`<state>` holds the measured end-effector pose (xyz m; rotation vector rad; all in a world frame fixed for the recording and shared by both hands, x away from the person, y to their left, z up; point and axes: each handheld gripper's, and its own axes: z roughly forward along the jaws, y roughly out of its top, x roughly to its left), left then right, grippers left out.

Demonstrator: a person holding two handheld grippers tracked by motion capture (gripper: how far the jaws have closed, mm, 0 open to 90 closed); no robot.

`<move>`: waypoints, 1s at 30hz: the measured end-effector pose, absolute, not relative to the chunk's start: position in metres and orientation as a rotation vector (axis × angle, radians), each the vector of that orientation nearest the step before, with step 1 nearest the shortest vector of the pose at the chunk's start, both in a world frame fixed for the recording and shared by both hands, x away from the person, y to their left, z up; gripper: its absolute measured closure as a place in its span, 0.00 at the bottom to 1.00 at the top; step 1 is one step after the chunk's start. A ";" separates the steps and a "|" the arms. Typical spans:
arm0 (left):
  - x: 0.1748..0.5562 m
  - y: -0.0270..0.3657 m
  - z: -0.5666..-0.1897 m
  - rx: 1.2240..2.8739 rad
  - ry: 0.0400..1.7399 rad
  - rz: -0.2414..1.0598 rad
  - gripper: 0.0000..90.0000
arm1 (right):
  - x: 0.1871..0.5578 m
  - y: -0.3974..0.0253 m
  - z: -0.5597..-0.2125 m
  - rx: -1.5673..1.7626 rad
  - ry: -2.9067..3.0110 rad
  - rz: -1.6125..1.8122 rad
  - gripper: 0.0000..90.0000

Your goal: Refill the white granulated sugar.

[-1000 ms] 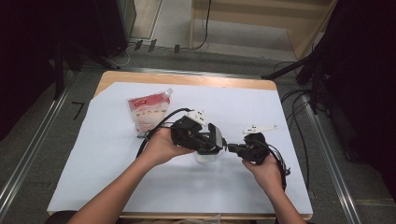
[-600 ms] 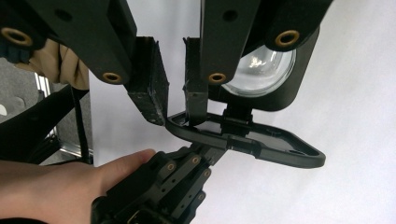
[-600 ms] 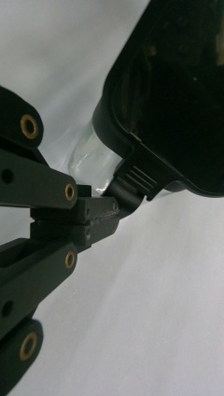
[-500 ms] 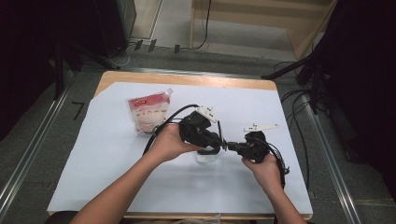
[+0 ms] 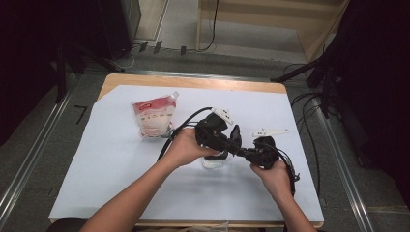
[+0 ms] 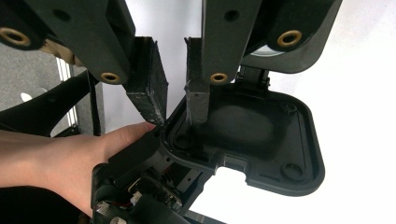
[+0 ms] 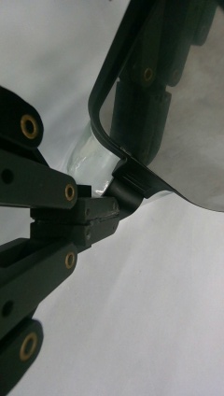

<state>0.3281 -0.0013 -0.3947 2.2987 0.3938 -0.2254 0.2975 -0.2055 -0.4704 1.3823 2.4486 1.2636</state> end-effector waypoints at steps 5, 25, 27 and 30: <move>0.331 0.002 -0.397 2.285 0.404 -0.258 0.85 | 0.298 -0.205 -0.470 1.371 2.452 1.256 1.00; 0.327 0.045 -0.388 2.255 0.496 -0.219 0.65 | 0.259 -0.210 -0.456 1.326 2.418 1.346 0.71; 0.326 0.046 -0.389 2.256 0.500 -0.207 0.65 | 0.254 -0.207 -0.456 1.306 2.450 1.321 0.69; 0.323 0.050 -0.391 2.256 0.499 -0.201 0.63 | 0.246 -0.202 -0.452 1.276 2.475 1.322 0.67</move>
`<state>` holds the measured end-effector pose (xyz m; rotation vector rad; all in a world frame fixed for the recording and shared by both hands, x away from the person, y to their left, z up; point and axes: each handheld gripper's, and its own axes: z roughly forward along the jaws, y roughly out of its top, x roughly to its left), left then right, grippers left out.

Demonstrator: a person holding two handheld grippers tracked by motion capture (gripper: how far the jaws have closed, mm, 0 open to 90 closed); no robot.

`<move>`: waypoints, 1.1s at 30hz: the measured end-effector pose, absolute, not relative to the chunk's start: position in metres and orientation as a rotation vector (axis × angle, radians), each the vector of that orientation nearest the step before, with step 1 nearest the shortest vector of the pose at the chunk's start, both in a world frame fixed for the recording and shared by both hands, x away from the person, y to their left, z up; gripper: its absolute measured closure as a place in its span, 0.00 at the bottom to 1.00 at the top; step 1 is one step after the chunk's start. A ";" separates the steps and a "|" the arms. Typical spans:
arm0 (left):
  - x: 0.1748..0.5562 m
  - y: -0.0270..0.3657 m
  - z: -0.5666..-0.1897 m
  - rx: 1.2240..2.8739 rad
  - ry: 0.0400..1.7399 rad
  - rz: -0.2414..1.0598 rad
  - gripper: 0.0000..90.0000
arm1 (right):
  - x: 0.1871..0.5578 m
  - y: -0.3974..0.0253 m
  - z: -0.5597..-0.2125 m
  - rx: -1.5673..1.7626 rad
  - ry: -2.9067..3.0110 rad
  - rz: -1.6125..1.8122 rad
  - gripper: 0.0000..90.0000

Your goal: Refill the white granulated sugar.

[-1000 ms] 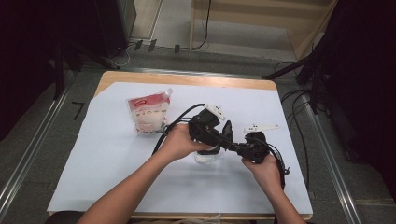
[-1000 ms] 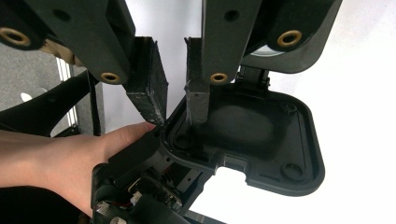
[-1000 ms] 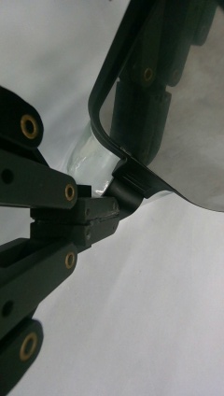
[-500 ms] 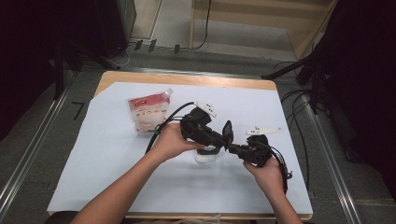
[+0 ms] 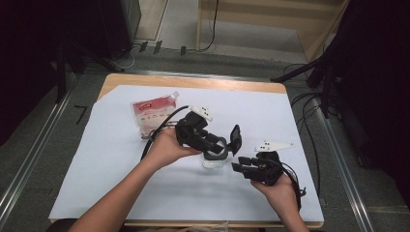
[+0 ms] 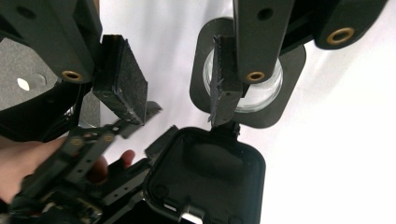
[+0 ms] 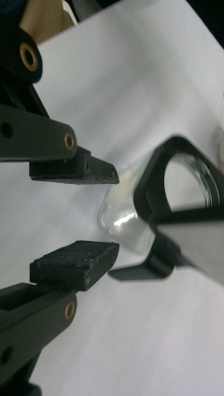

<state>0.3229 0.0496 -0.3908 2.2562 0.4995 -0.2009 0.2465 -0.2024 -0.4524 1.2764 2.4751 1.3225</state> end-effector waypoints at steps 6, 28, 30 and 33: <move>0.320 0.057 -0.392 2.269 0.514 -0.186 0.57 | 0.239 -0.195 -0.448 1.180 2.510 1.431 0.64; 0.315 0.115 -0.386 2.228 0.618 -0.123 0.50 | 0.231 -0.137 -0.445 0.965 2.624 1.403 0.59; 0.315 0.120 -0.384 2.227 0.620 -0.106 0.50 | 0.231 -0.133 -0.446 0.954 2.640 1.397 0.60; 0.315 0.128 -0.382 2.221 0.627 -0.096 0.49 | 0.233 -0.125 -0.445 0.955 2.629 1.426 0.60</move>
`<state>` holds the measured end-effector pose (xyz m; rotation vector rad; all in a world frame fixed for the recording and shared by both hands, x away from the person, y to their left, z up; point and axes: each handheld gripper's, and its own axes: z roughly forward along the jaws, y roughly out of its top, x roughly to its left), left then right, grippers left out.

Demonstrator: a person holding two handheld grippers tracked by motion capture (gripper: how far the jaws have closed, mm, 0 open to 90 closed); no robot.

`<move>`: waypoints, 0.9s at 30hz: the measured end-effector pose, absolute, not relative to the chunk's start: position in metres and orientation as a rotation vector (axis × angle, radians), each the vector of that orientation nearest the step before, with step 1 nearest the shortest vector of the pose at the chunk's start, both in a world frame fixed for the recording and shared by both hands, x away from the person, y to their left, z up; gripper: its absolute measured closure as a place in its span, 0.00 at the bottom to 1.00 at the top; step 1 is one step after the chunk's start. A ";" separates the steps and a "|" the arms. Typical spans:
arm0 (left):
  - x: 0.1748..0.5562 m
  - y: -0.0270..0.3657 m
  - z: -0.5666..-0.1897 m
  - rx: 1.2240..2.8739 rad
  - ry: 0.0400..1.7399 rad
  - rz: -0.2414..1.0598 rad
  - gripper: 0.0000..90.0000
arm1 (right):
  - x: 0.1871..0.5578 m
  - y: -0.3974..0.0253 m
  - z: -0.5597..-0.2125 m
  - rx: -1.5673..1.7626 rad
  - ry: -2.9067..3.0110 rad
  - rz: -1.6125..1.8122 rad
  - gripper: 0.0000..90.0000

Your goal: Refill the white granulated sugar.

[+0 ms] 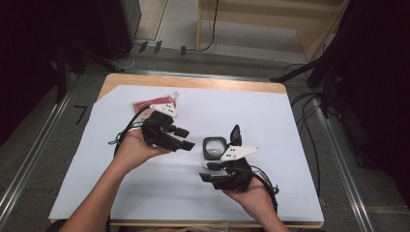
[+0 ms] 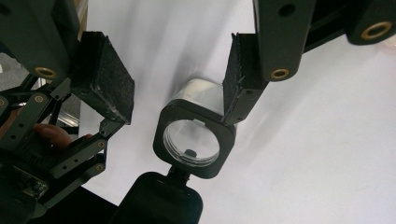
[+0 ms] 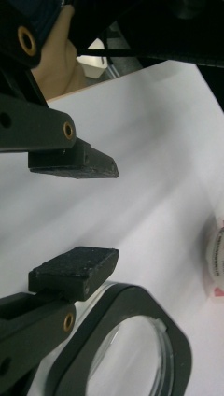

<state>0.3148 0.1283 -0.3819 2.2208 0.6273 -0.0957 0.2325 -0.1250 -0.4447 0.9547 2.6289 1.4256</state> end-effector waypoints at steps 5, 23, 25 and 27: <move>0.315 0.141 -0.379 2.203 0.656 -0.081 0.49 | 0.237 -0.116 -0.444 0.927 2.621 1.422 0.60; 0.322 0.184 -0.383 2.189 0.760 -0.035 0.49 | 0.253 -0.089 -0.447 0.889 2.671 1.362 0.56; 0.322 0.187 -0.384 2.180 0.769 -0.034 0.49 | 0.253 -0.088 -0.449 0.883 2.671 1.365 0.56; 0.322 0.193 -0.383 2.183 0.784 -0.022 0.49 | 0.252 -0.088 -0.450 0.881 2.677 1.353 0.55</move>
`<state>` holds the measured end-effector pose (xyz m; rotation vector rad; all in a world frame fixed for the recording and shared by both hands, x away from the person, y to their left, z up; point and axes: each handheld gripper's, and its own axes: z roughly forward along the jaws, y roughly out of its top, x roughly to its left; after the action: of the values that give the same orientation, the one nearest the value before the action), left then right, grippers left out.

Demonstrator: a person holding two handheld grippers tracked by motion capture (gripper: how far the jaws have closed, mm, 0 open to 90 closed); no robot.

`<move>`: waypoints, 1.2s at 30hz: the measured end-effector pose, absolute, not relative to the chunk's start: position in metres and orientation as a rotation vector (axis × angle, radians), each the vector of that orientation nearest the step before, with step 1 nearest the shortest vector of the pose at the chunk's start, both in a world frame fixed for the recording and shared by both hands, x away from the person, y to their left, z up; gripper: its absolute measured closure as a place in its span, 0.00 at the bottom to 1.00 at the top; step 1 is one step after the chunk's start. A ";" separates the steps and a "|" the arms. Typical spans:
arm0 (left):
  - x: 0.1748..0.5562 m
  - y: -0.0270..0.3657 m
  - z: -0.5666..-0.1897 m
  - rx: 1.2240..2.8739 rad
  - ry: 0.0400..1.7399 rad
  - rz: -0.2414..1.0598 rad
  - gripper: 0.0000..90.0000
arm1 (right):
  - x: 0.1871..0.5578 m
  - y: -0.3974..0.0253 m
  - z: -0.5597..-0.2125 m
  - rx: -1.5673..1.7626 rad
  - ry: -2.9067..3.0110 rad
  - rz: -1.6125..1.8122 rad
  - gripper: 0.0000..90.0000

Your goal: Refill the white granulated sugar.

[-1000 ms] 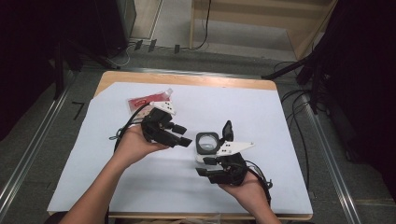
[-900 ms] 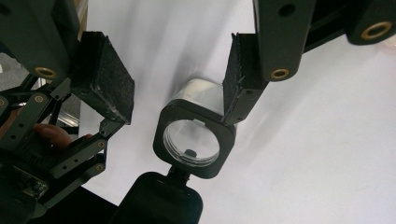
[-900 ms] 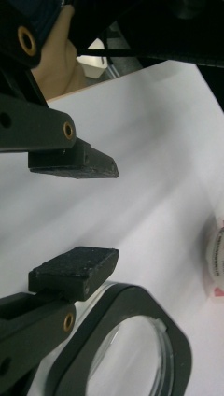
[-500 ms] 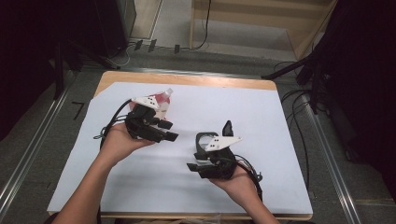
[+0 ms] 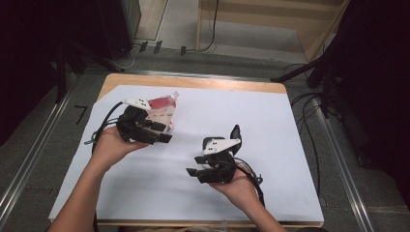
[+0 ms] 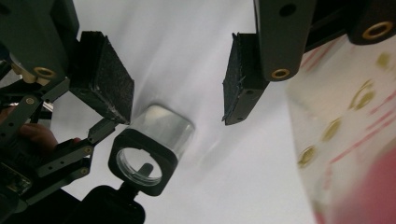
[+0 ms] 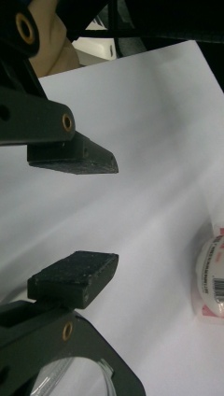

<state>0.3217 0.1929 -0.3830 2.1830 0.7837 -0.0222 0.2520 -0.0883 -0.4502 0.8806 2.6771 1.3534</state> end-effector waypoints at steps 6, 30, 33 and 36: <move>0.319 0.212 -0.378 2.142 0.824 0.016 0.50 | 0.250 -0.091 -0.452 0.870 2.654 1.375 0.56; 0.321 0.274 -0.377 2.085 0.999 0.110 0.50 | 0.242 -0.076 -0.465 0.837 2.730 1.381 0.55; 0.328 0.278 -0.378 2.064 1.024 0.119 0.50 | 0.240 -0.073 -0.466 0.828 2.736 1.380 0.55; 0.338 0.275 -0.383 2.068 1.023 0.118 0.49 | 0.239 -0.069 -0.467 0.808 2.751 1.375 0.55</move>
<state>0.3382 0.2752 -0.3834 2.0676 1.0231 0.1179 0.2386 -0.0691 -0.4674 0.8077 2.7514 1.3754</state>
